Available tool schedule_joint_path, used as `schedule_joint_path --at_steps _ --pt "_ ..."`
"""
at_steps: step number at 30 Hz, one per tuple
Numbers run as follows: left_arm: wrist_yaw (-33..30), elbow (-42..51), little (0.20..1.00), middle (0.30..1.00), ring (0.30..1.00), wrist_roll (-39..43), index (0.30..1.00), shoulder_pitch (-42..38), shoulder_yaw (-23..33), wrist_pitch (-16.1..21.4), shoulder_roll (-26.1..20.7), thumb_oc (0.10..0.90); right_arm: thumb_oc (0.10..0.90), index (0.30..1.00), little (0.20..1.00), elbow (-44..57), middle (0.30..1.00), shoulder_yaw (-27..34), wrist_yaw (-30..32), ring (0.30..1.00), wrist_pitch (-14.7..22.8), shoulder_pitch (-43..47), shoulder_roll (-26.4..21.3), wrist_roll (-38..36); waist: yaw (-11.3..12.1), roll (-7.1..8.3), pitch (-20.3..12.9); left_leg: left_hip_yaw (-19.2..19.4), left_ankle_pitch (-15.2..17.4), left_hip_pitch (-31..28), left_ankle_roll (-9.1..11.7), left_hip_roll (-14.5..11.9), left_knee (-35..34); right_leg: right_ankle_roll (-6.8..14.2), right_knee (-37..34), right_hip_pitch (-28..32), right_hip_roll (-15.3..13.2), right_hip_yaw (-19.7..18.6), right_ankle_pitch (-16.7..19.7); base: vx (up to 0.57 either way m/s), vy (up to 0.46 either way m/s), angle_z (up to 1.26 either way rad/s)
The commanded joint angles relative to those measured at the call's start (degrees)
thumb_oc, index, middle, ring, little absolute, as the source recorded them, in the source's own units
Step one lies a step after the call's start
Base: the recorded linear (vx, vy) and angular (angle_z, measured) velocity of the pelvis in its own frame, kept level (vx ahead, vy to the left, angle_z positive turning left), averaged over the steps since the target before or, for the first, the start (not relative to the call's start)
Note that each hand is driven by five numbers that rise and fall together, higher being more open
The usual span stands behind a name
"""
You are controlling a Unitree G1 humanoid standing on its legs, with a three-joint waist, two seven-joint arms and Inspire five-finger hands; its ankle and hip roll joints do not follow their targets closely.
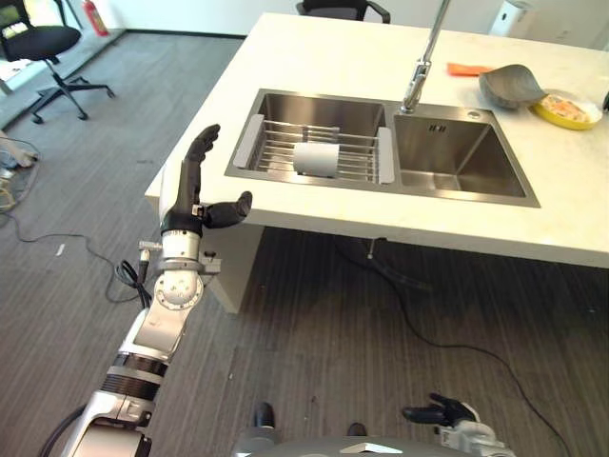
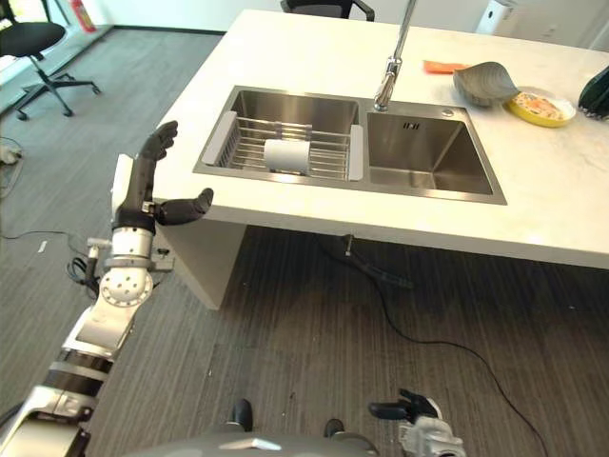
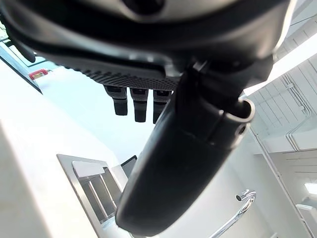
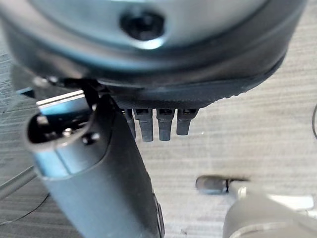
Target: Place the dishes in the dishwasher.
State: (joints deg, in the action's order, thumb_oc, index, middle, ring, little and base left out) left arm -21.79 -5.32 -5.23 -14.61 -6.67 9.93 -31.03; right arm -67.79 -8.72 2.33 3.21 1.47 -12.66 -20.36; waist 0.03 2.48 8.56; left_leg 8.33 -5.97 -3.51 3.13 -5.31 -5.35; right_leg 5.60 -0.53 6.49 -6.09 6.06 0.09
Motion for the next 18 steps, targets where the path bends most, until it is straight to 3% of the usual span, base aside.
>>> schedule_joint_path --at_steps 1,4,6,9,12,18 --pt "0.28 4.74 0.900 0.900 0.900 -2.87 0.900 -8.95 -1.58 3.55 -4.59 0.800 0.800 0.900 0.900 1.39 0.900 -2.50 -0.67 0.900 2.05 2.90 0.40 -0.41 0.02 1.63 -2.04 -1.09 2.76 1.68 0.64 0.74 0.35 6.67 18.01 -1.84 -4.98 -0.68 -2.48 0.03 0.220 -0.20" --pt "1.52 4.28 0.900 0.900 0.900 -2.95 0.900 -9.66 -2.96 3.38 -4.01 0.800 0.800 0.900 0.900 2.88 0.900 -2.80 -1.03 0.900 1.89 3.57 0.68 0.15 -0.81 1.03 -1.13 -0.64 4.79 -0.66 0.25 0.53 0.35 7.28 24.74 -7.93 -4.25 0.43 -0.09 0.11 0.184 -0.17" --pt "2.33 4.39 0.900 0.900 0.900 -2.77 0.900 -10.09 -4.09 3.48 -3.34 0.800 0.800 0.900 0.900 3.07 0.900 -3.20 -0.92 0.900 1.90 3.63 0.39 0.94 -1.68 0.99 -0.64 -0.90 5.22 -1.51 0.26 0.94 0.35 6.39 22.05 -9.98 -3.49 1.38 -0.02 0.18 0.097 -0.16" --pt "3.43 4.56 0.900 0.900 0.900 -2.98 0.900 -11.79 -6.26 3.46 -2.66 0.800 0.800 0.900 0.900 1.41 0.900 -1.38 -0.01 0.900 1.84 3.37 -0.30 -0.49 -3.58 1.34 -0.11 -2.33 6.58 -2.66 0.53 1.81 0.35 4.74 11.94 -10.72 -2.42 2.85 0.05 0.22 0.030 0.20" --pt "4.44 3.48 0.900 0.900 0.900 -2.36 0.900 -12.17 -7.70 3.50 -1.03 0.800 0.800 0.900 0.900 -0.63 0.900 -0.15 0.34 0.900 1.57 2.79 -0.41 -1.54 -5.20 2.01 -0.20 -3.13 8.10 -4.43 0.70 1.98 0.35 4.98 5.05 -11.51 -2.19 1.31 2.30 0.20 -0.006 0.49" --pt "4.85 2.56 0.900 0.900 0.900 -3.55 0.900 -10.21 -6.70 2.37 -1.21 0.800 0.800 0.900 0.900 -3.17 0.900 0.98 -0.29 0.900 0.71 -0.16 0.41 -1.01 -5.60 1.75 -0.62 -2.55 10.15 -7.11 0.86 1.74 0.35 5.98 1.99 -12.71 -3.38 1.78 5.36 0.17 -0.031 0.07"
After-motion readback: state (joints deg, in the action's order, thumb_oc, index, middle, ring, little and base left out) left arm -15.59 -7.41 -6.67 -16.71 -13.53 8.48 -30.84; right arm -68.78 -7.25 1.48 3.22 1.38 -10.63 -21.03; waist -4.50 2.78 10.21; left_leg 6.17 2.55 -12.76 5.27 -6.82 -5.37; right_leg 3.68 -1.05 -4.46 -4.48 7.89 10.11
